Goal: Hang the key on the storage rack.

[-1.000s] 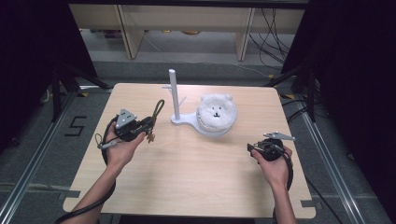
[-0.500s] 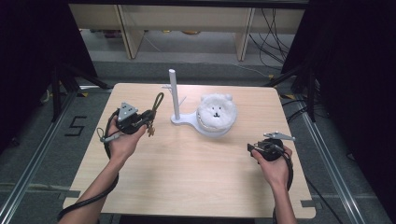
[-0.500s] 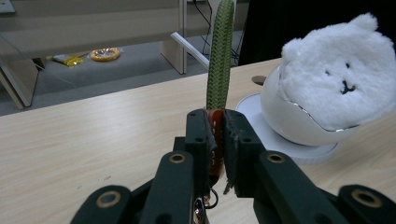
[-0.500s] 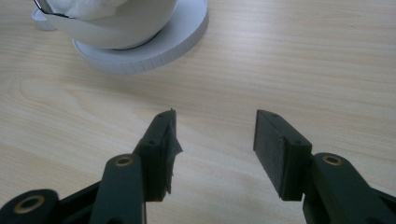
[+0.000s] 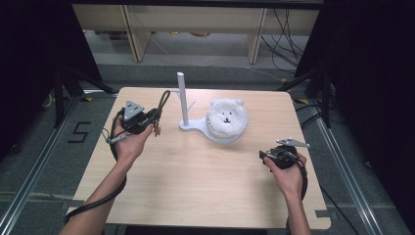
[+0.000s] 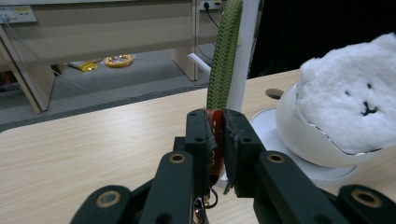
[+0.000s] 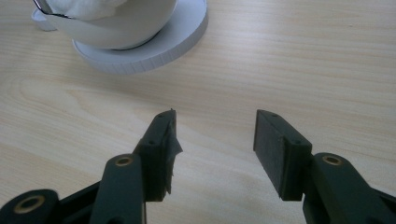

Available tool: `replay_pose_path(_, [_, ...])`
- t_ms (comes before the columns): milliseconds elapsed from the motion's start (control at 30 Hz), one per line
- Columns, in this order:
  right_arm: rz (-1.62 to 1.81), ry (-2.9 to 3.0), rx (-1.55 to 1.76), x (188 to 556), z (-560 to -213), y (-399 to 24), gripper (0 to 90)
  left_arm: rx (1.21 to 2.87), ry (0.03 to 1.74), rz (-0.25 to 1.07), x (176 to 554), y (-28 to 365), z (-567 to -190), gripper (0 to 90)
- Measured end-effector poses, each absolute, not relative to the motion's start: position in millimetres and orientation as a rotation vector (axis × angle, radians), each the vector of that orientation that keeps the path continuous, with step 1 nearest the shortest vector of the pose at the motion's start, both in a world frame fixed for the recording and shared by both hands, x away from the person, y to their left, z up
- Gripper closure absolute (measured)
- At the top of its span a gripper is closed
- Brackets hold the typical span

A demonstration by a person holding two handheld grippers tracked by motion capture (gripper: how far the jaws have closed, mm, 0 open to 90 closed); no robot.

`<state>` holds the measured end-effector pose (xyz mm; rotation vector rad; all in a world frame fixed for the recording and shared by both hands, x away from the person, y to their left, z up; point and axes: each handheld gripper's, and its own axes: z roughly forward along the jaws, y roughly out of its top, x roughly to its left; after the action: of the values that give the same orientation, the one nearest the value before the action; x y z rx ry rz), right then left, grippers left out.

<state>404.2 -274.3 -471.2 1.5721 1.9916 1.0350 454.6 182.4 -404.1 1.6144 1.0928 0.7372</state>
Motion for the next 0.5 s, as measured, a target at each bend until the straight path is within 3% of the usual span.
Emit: replay_pose_path(500, [1.036, 1.988, 1.586, 403.6, -470.7, -274.6, 50.3, 1.608, 1.135, 0.775, 459.2, 183.0, -404.4, 80.3])
